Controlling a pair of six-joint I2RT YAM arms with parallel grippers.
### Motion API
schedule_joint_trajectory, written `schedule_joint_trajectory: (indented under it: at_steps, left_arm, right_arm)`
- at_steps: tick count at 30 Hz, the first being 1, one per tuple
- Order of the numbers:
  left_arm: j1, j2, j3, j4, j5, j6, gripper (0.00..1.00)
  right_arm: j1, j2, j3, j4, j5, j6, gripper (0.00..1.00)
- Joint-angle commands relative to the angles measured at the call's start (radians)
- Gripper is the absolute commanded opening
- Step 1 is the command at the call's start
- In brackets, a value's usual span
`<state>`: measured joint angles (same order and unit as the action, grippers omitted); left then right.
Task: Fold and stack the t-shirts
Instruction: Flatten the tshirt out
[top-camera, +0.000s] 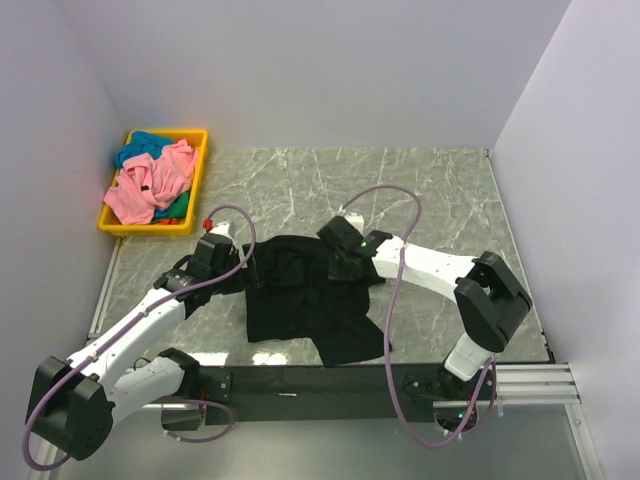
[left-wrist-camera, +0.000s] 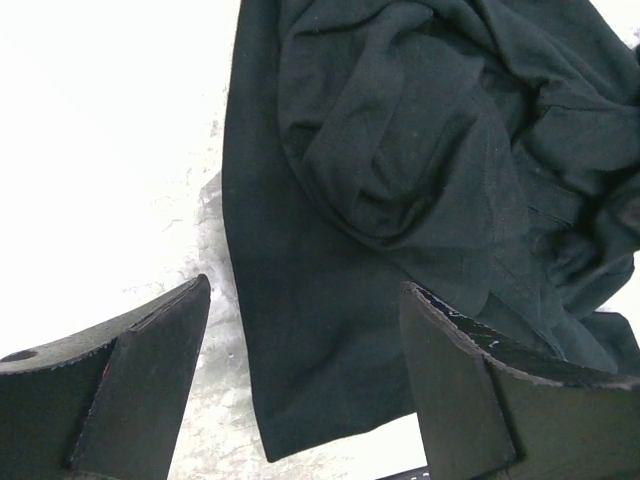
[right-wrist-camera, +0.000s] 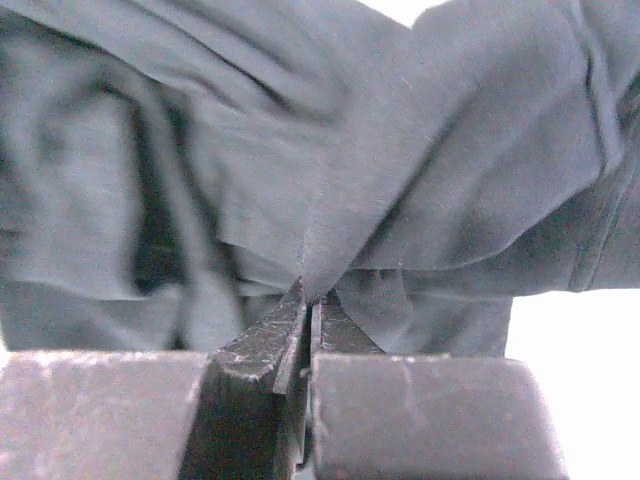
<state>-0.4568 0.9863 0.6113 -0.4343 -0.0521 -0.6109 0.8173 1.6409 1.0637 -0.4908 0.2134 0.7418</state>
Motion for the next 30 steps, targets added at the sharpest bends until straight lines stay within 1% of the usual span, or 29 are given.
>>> schedule_joint_trajectory:
  at_steps: [1,2,3,4,5,6,7,8,9,10,11,12,13,14,15,17,18,19,21,22,23,24,25,26,27,28,29,30]
  left_arm:
    - [0.006,-0.008,0.044,0.017,-0.031,0.023,0.81]
    - [0.006,-0.009,0.042,0.019,-0.031,0.023,0.81]
    - [0.006,-0.015,0.041,0.023,-0.026,0.023,0.81]
    - [0.007,-0.018,0.039,0.026,-0.025,0.025,0.81]
    - [0.007,-0.020,0.039,0.028,-0.023,0.025,0.81]
    - [0.009,-0.020,0.039,0.029,-0.022,0.026,0.81]
    - [0.009,-0.020,0.039,0.029,-0.022,0.026,0.81]
    - [0.010,-0.018,0.038,0.031,-0.017,0.028,0.82]
    - [0.010,-0.018,0.038,0.031,-0.015,0.028,0.82]
    - [0.010,-0.017,0.038,0.035,-0.009,0.030,0.82]
    - [0.010,-0.017,0.036,0.035,-0.005,0.031,0.82]
    - [0.010,-0.020,0.036,0.039,0.000,0.033,0.82]
    - [0.010,-0.020,0.035,0.040,0.001,0.033,0.82]
    - [0.010,-0.023,0.031,0.046,0.009,0.033,0.82]
    - [0.009,-0.028,0.030,0.051,0.015,0.034,0.82]
    - [0.009,-0.031,0.024,0.063,0.043,0.036,0.83]
    - [0.009,-0.034,0.021,0.066,0.044,0.036,0.83]
    - [0.009,-0.037,0.016,0.072,0.061,0.036,0.83]
    - [0.009,-0.040,0.010,0.086,0.095,0.033,0.84]
    - [0.007,-0.038,0.004,0.091,0.106,0.028,0.84]
    - [0.006,-0.038,-0.001,0.094,0.118,0.014,0.84]
    - [0.003,-0.034,-0.004,0.101,0.139,0.004,0.84]
    - [-0.009,-0.032,-0.013,0.103,0.146,-0.009,0.84]
    - [-0.019,-0.031,-0.018,0.109,0.158,-0.038,0.84]
    - [-0.041,-0.028,-0.025,0.118,0.167,-0.055,0.84]
    - [-0.052,-0.026,-0.042,0.124,0.170,-0.072,0.83]
    - [-0.065,-0.026,-0.050,0.127,0.173,-0.108,0.82]
    - [-0.086,-0.018,-0.056,0.126,0.170,-0.125,0.82]
  right_arm:
    - [-0.020,-0.018,0.149,-0.038,0.063,0.005,0.00]
    - [-0.036,-0.013,0.186,-0.067,0.064,0.001,0.00]
    - [-0.056,-0.006,0.267,-0.081,0.064,-0.010,0.00]
    - [-0.100,0.006,0.310,-0.095,0.060,-0.016,0.00]
    - [-0.131,0.043,0.356,-0.113,0.052,-0.025,0.00]
    - [-0.157,0.066,0.446,-0.121,0.044,-0.036,0.00]
    - [-0.215,0.092,0.493,-0.127,0.032,-0.041,0.00]
    - [-0.245,0.153,0.540,-0.130,0.024,-0.041,0.00]
    - [-0.272,0.186,0.632,-0.127,0.009,-0.032,0.00]
    - [-0.305,0.222,0.681,-0.127,-0.012,-0.019,0.00]
    - [-0.355,0.294,0.727,-0.124,-0.058,-0.003,0.03]
    - [-0.383,0.328,0.801,-0.120,-0.074,0.028,0.10]
    - [-0.401,0.356,0.829,-0.111,-0.088,0.045,0.14]
    - [-0.440,0.390,0.847,-0.085,-0.103,0.060,0.21]
    - [-0.455,0.398,0.857,-0.066,-0.100,0.088,0.42]
    - [-0.481,0.378,0.842,-0.011,-0.065,0.081,0.68]
    - [-0.481,0.363,0.823,0.001,-0.056,0.059,0.84]
    - [-0.484,0.347,0.815,0.009,-0.055,0.032,0.88]
    - [-0.481,0.294,0.783,-0.017,-0.080,-0.048,0.92]
    - [-0.478,0.272,0.754,-0.025,-0.097,-0.077,0.92]
    - [-0.472,0.210,0.712,-0.028,-0.107,-0.129,0.92]
    - [-0.465,0.174,0.608,-0.028,-0.111,-0.149,0.91]
    - [-0.445,0.134,0.543,-0.026,-0.095,-0.165,0.90]
    - [-0.435,0.049,0.474,-0.005,-0.094,-0.191,0.90]
    - [-0.432,0.005,0.338,0.007,-0.097,-0.197,0.89]
    - [-0.428,-0.034,0.268,0.018,-0.112,-0.197,0.87]
    - [-0.429,-0.111,0.202,0.035,-0.120,-0.199,0.85]
    - [-0.428,-0.145,0.094,0.040,-0.126,-0.196,0.84]
